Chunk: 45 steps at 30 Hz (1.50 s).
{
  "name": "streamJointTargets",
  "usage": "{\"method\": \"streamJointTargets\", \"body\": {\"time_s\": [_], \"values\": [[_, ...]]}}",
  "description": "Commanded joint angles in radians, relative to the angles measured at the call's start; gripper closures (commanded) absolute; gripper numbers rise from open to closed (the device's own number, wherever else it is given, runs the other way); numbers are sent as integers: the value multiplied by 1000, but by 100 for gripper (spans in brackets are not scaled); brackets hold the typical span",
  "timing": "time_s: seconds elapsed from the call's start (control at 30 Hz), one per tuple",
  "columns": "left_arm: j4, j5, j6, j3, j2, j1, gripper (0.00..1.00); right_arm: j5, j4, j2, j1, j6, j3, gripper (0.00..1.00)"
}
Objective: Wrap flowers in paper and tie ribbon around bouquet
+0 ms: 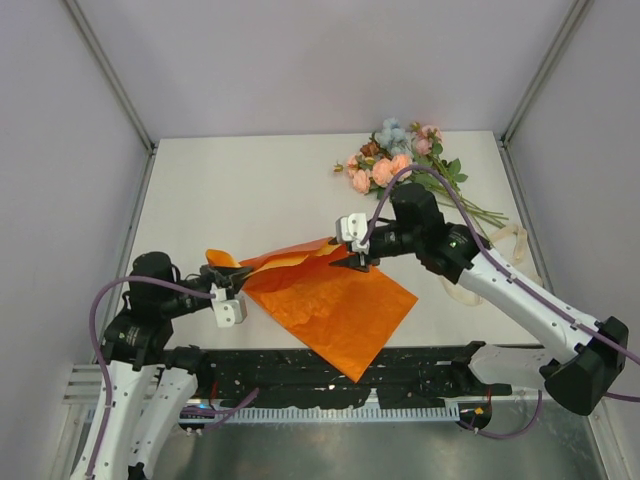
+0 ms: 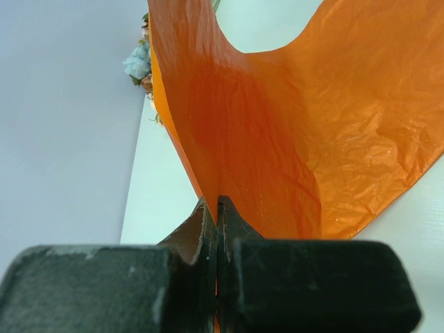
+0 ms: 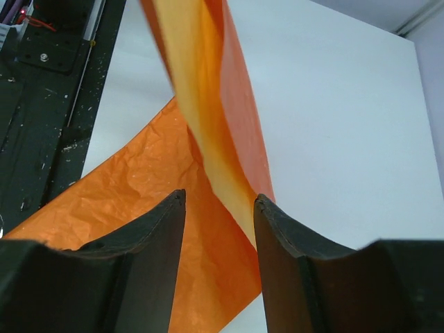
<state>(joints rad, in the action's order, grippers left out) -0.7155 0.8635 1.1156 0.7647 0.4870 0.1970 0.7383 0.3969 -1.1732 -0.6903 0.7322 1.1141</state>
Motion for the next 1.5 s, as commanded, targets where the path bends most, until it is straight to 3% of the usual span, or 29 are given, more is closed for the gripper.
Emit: {"method": "streamJointTargets", "body": {"time_s": [0.0,0.33,0.73,0.8,0.83,0.87,0.9,1.03,1.13,1.2,1.27,1.37,1.47], "values": [[25,3,0,33,4,4,100,-22,-33,1,-31,44,-23,54],[25,-3,-26,59,24,9,100,-60,-104,-54,-68,15,-57,71],[25,-24,-54,67,25,42,100,-87,-242,-164,-69,18,-66,62],[28,-38,-71,73,33,41,100,-70,-248,-167,-71,4,-68,70],[37,-52,-88,76,41,41,100,-68,-247,-166,-71,1,-69,88],[57,-78,-129,76,48,41,100,-106,-260,-164,-71,-22,-66,94],[92,-122,-187,74,56,41,94,-141,-265,-166,-69,-43,-59,94],[175,-344,-559,120,123,29,43,-189,-190,-203,17,-30,84,95],[223,-458,-868,151,145,-54,15,-252,-11,-272,61,150,328,95],[225,-417,-1078,176,163,-170,7,-281,151,-351,63,294,549,95],[206,-347,-1254,206,195,-359,0,-296,309,-445,52,395,771,95],[182,-223,-1413,231,249,-551,0,-417,518,-555,-33,580,1057,94],[142,-167,-1401,268,294,-643,0,-493,674,-513,-113,613,1048,95]]}}
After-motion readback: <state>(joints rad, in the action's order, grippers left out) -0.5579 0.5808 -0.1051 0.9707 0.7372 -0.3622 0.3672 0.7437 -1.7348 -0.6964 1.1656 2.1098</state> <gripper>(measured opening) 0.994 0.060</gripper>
